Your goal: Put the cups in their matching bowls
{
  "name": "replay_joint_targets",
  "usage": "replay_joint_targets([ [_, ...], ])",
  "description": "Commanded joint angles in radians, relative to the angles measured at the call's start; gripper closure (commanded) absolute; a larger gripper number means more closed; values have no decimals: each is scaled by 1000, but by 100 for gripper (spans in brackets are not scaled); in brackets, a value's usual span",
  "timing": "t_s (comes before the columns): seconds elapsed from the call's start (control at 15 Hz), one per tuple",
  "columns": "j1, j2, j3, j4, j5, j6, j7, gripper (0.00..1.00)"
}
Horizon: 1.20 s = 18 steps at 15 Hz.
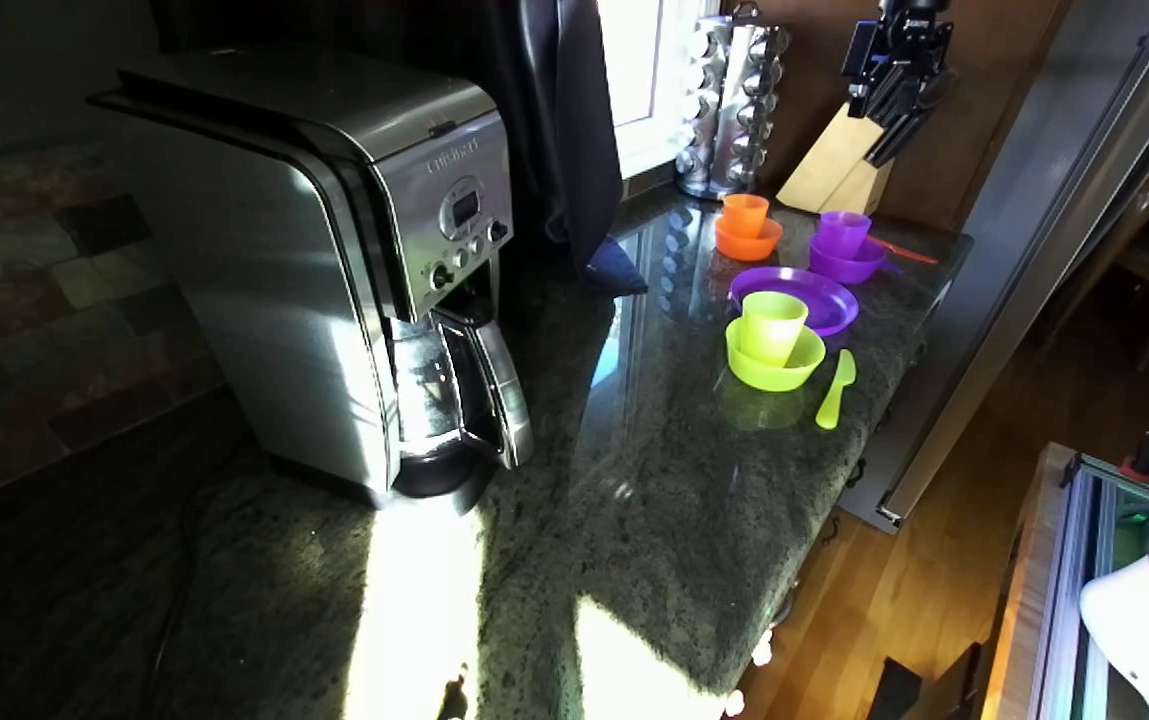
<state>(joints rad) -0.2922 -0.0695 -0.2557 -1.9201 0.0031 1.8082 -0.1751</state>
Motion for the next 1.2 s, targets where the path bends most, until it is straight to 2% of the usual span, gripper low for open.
replay_joint_targets([
  [0.0,22,-99,1,-104,-40,16,-37,0],
  [0.73,51,-233,-2,-241,-64,52,-107,0],
  [0.8,52,-178,-8,-174,-41,11,-89,0],
  [1.13,53,-177,-8,-172,-41,11,-89,0],
])
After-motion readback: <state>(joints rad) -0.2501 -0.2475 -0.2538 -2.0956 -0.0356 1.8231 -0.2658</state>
